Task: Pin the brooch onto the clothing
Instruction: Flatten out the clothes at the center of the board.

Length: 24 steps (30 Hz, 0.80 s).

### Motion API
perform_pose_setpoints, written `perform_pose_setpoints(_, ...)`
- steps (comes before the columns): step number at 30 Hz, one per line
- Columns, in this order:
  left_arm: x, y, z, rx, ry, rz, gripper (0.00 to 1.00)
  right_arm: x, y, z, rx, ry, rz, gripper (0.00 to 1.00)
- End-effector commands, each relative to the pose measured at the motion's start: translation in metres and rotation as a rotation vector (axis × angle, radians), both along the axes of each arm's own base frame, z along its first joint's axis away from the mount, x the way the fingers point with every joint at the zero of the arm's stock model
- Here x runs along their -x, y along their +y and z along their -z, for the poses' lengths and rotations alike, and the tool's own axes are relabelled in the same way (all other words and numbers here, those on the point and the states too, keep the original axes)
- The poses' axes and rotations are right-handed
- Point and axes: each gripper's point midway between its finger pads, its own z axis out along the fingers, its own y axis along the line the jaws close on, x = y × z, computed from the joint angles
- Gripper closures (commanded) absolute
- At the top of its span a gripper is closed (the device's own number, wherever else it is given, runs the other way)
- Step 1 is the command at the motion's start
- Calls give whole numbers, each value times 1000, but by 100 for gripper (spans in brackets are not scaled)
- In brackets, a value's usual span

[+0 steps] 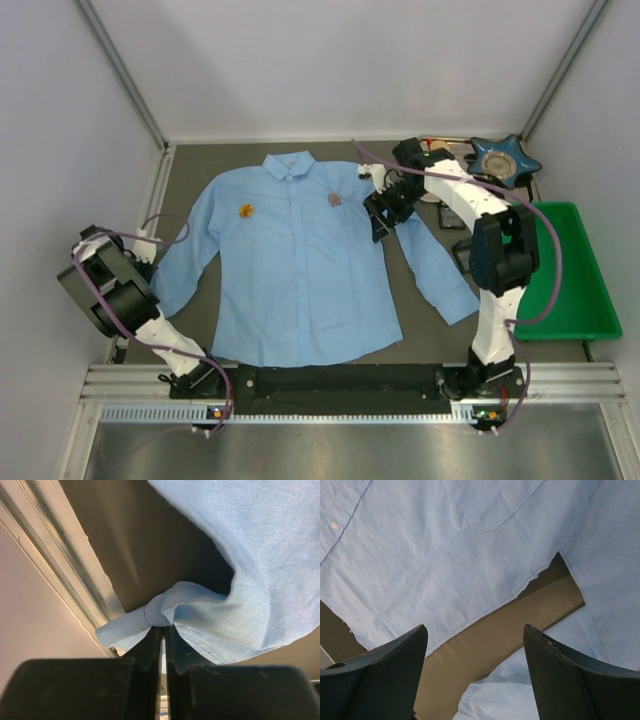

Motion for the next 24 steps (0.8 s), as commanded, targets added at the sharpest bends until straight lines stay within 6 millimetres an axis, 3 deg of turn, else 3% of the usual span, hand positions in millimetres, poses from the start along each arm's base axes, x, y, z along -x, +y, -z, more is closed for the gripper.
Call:
perform_pose_setpoints(1,27,-27,8,101,88,-77,100,-9,13,-12,-36,-32,-21,24)
perform_pose_setpoints(9,44,-56,-32,183,144,-313,100,-10,14,-8,-37,-19,-17,25)
perform_pose_setpoints(11,50,-60,-34,178,155,-343,100,-10,14,-9,-37,-19,-17,25)
perform_pose_setpoints(18,66,-29,-19,64,172,-362,100,-3,7,-5,-11,-29,-38,25)
perform_pose_setpoints(22,51,2,-14,-6,121,-370,100,0,2,-4,3,-38,-52,25)
perform_pose_setpoints(24,47,7,-12,-4,123,-377,100,3,1,-3,6,-35,-54,25)
